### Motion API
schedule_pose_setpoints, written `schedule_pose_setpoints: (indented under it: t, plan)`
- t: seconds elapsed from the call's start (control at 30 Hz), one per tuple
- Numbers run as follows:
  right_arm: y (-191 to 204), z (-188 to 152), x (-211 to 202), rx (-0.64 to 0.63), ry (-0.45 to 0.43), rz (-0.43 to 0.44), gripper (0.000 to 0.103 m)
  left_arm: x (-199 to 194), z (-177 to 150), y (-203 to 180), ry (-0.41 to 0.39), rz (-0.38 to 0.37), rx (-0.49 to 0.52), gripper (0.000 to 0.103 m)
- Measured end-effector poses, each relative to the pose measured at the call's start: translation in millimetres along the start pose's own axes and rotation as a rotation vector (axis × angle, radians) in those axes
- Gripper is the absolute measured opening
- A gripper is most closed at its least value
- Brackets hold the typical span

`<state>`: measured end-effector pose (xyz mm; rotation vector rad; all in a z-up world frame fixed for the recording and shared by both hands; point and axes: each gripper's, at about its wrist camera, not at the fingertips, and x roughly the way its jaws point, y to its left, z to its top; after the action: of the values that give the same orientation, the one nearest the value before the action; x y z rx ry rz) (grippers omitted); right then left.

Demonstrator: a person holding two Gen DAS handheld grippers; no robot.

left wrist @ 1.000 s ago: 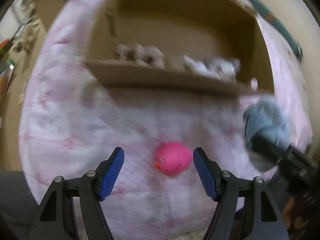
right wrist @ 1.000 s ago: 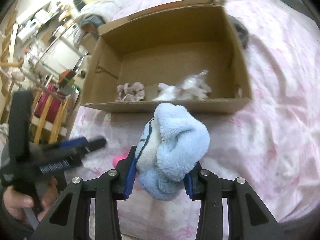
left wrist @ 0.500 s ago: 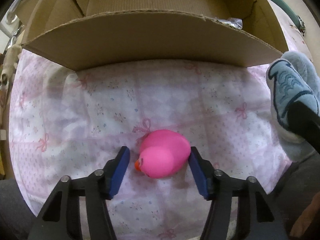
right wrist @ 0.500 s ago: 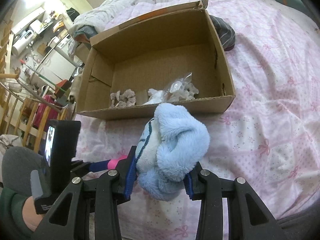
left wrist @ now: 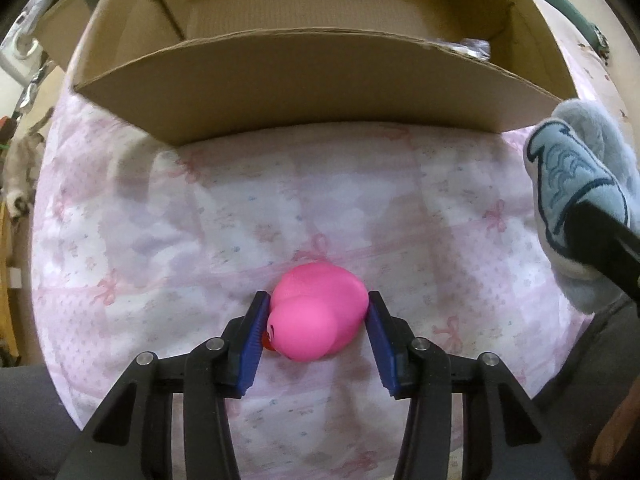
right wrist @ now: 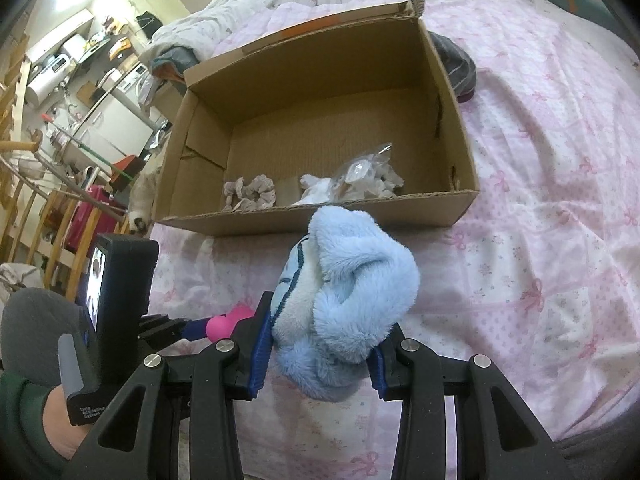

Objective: Organize soft objects
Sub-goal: 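Grasp the pink rubber duck with the left gripper while the right gripper holds the sock, then lift the pink duck and blue sock and carry both over the box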

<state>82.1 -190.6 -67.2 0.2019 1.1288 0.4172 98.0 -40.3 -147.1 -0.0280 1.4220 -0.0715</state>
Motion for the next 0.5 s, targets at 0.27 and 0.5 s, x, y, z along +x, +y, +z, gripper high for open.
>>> schedule_pose_setpoints:
  t: [0.27, 0.5]
  plan:
    - [6.0, 0.2, 7.1, -0.027, 0.021, -0.004, 0.042, -4.7, -8.0, 17.5, -0.015, 0.107, 0.008, 0.044]
    - [9.7, -0.4, 11.2, -0.044, 0.032, -0.003, 0.042, -5.2, -10.8, 37.2, -0.028, 0.134, -0.009, 0.044]
